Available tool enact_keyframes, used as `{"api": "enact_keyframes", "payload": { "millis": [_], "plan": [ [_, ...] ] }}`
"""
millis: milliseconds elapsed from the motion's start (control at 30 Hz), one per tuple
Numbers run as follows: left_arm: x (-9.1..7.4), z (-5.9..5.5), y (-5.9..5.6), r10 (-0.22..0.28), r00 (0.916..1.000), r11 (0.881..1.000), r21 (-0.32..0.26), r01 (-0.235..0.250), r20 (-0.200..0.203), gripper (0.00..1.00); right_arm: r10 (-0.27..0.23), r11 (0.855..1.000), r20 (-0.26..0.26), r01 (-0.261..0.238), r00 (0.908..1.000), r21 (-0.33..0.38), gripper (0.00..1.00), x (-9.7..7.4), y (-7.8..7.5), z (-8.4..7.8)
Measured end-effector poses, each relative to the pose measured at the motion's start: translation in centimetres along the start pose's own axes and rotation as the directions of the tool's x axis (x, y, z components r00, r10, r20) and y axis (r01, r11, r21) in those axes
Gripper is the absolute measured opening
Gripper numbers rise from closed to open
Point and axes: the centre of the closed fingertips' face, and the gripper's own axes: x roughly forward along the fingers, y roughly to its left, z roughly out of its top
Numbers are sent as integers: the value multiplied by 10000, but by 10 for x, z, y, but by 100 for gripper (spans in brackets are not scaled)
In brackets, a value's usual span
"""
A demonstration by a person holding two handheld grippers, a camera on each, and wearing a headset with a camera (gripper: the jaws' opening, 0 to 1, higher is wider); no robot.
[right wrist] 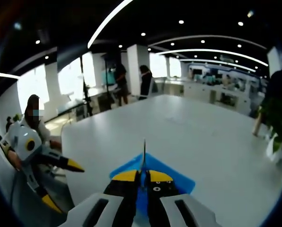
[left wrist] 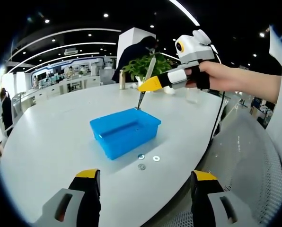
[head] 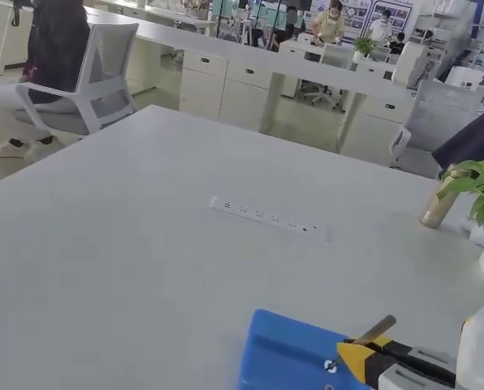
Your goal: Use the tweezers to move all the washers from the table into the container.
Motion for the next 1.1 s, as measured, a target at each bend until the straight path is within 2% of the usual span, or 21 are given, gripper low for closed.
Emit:
{"api": "enact_keyframes", "payload": {
  "millis": [100,400,833,933,1100],
  "plan": [
    [0,0,0,-2,10000,10000,4,2,-9,79,21,10000,-26,-21,10000,28,3,4,-5,0],
    [0,-1,-1,-35,10000,10000,-3,35,-77,79,241,9996,-532,-248,9983,-133,3,20,-7,-10],
    [1,-3,-2,-151,9996,9999,1,151,-242,79,518,9987,-1474,-516,9877,54,3,44,-27,-42],
    [1,-4,-2,-148,9996,9999,3,148,-261,78,629,9977,-1522,-584,9863,344,3,47,-26,-47],
    [2,-4,-1,-113,9996,9999,-20,113,-260,78,667,9973,-1685,-606,9834,411,3,52,-27,-54]
  ]
}}
